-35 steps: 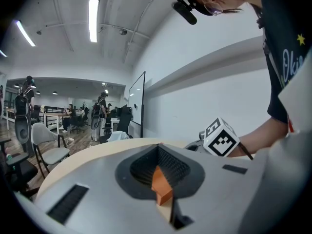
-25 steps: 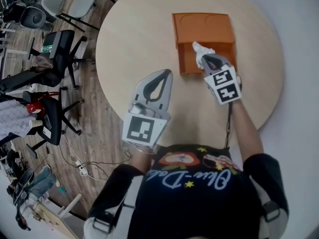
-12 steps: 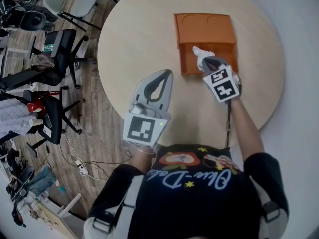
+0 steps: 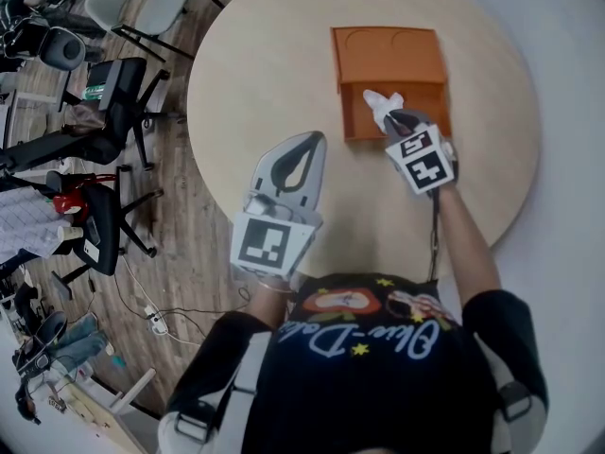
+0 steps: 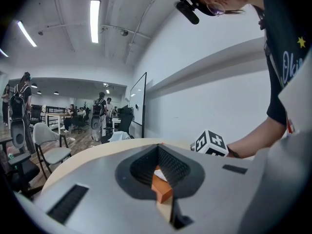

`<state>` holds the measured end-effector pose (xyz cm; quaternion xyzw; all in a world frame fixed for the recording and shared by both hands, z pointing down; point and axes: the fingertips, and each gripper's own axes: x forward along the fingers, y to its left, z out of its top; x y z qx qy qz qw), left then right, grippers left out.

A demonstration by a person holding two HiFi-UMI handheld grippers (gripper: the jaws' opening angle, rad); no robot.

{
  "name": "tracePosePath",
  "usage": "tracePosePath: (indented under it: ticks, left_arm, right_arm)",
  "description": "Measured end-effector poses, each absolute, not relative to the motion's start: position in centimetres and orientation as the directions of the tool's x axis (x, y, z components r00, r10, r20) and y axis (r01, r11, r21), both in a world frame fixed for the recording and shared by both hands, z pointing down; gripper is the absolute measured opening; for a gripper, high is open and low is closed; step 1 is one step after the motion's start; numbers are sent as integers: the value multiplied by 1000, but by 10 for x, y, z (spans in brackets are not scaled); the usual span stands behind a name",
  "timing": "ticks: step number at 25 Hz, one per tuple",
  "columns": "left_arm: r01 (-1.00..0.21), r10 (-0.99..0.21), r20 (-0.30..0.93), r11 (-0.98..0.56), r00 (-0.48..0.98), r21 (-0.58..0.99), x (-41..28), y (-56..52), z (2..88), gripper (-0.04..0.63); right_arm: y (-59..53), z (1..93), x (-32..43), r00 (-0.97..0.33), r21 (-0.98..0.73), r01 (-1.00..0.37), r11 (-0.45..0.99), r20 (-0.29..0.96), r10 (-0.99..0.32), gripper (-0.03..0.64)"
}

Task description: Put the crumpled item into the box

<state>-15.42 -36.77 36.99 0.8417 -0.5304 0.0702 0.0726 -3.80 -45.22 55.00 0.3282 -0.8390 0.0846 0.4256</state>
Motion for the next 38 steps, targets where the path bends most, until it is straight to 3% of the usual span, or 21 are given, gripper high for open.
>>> tracePosePath:
  ticks: [14, 20, 38]
  left_arm:
    - [-899, -884, 179, -439, 432, -1, -159, -342, 361, -8]
    - [-896, -881, 190, -444, 433, -19, -154, -331, 350, -8]
    - [-873, -862, 158, -488, 481, -8, -128, -309, 321, -8]
  right_arm:
    - [-416, 499, -30, -461, 84, -742, 665, 656, -597, 0]
    - [-401, 450, -19, -493, 81, -774, 628, 546, -677, 0]
    - [-351, 357, -7, -584, 27, -779, 626, 331, -741, 0]
